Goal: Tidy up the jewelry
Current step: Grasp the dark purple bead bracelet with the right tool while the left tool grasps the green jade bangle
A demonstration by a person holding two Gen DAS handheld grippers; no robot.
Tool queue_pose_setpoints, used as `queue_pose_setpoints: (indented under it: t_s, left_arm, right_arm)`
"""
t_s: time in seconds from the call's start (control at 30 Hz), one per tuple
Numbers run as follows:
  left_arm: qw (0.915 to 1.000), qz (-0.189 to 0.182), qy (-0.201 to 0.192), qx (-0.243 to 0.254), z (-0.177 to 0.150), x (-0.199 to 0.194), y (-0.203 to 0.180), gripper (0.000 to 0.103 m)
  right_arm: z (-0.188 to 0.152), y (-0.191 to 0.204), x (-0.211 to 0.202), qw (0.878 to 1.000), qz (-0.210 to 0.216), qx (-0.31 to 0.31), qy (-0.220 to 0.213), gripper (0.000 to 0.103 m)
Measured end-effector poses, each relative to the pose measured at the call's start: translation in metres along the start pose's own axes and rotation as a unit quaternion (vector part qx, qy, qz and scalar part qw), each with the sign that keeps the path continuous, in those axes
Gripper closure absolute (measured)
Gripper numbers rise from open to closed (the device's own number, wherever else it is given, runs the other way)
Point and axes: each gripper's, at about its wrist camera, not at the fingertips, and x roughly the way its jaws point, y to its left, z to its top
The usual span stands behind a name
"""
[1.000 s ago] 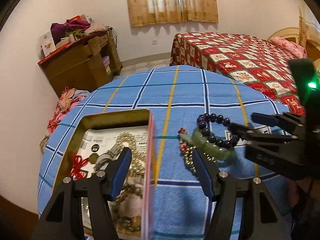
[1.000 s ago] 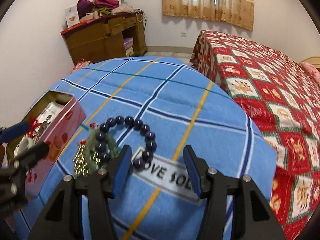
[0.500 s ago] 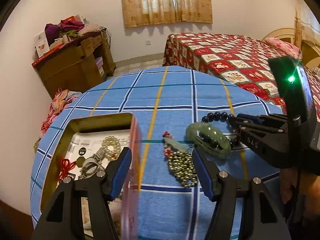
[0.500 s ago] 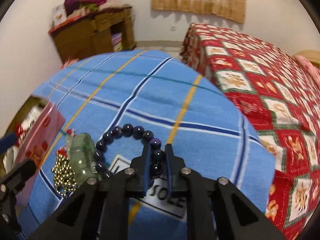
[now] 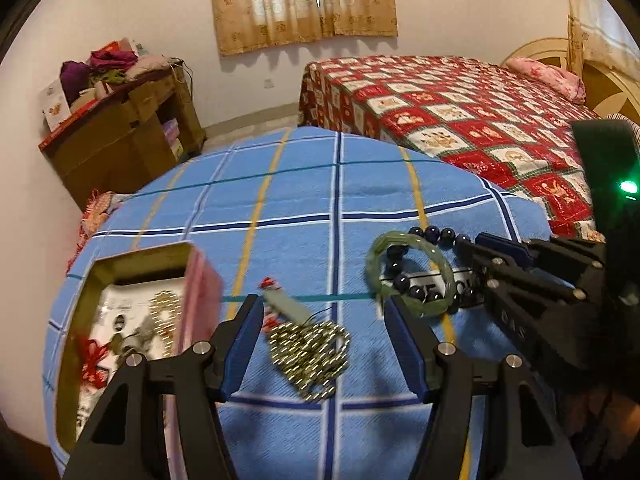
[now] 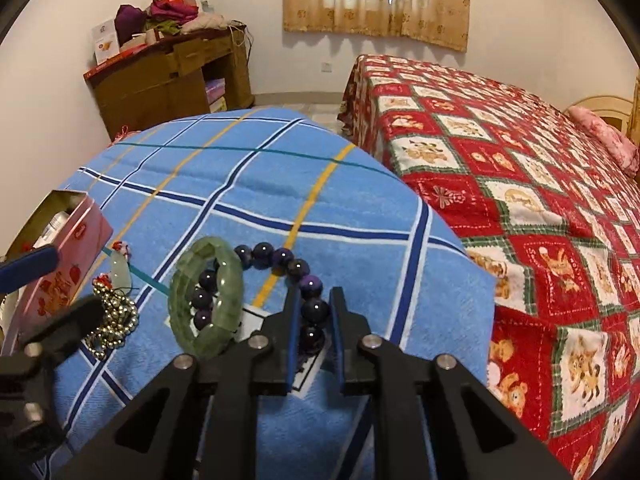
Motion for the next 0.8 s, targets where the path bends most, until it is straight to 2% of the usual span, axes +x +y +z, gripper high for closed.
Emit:
queue_pose_setpoints:
  t_s: [0.27, 0.4, 0.57, 0.7, 0.73, 0.77, 0.8]
  left_arm:
    - [0.9998, -0.007, 0.014, 0.013, 0.011, 0.030, -0.013, 0.040]
    - [0.9994, -0.013, 0.026, 0.016, 0.007, 0.040, -0.016, 0.061]
    - [0.9985, -0.046, 0.030, 0.007, 0.002, 0.044, -0.015, 0.079]
    - [0.9972, -0.069, 0.027, 0.013, 0.002, 0.046, -0.018, 0.083]
    - [0.9970, -0.073, 0.025, 0.009, 0.003, 0.046, -0.017, 0.086]
    - [0.9969, -0.075, 0.025, 0.008, 0.002, 0.046, -0.016, 0.095]
    - [0.9971, -0.073, 0.022, 0.009, 0.002, 0.044, -0.015, 0.096]
  right_arm:
    - [-0.002, -0.004, 0.000, 1.000, 0.018, 0.007, -0.004, 0.087]
    - [-0.002, -0.002, 0.001, 1.000, 0.021, 0.000, -0.003, 0.087]
    - [-0.003, -0.002, 0.001, 1.000, 0.028, -0.003, -0.001, 0.087]
    - [-0.003, 0.000, 0.002, 1.000, 0.028, -0.006, 0.001, 0.087]
    - [-0.003, 0.000, 0.002, 1.000, 0.027, -0.008, 0.001, 0.087]
    - [-0.003, 0.000, 0.002, 1.000, 0.027, -0.009, 0.001, 0.087]
    - [-0.003, 0.000, 0.002, 1.000, 0.028, -0.009, 0.001, 0.087]
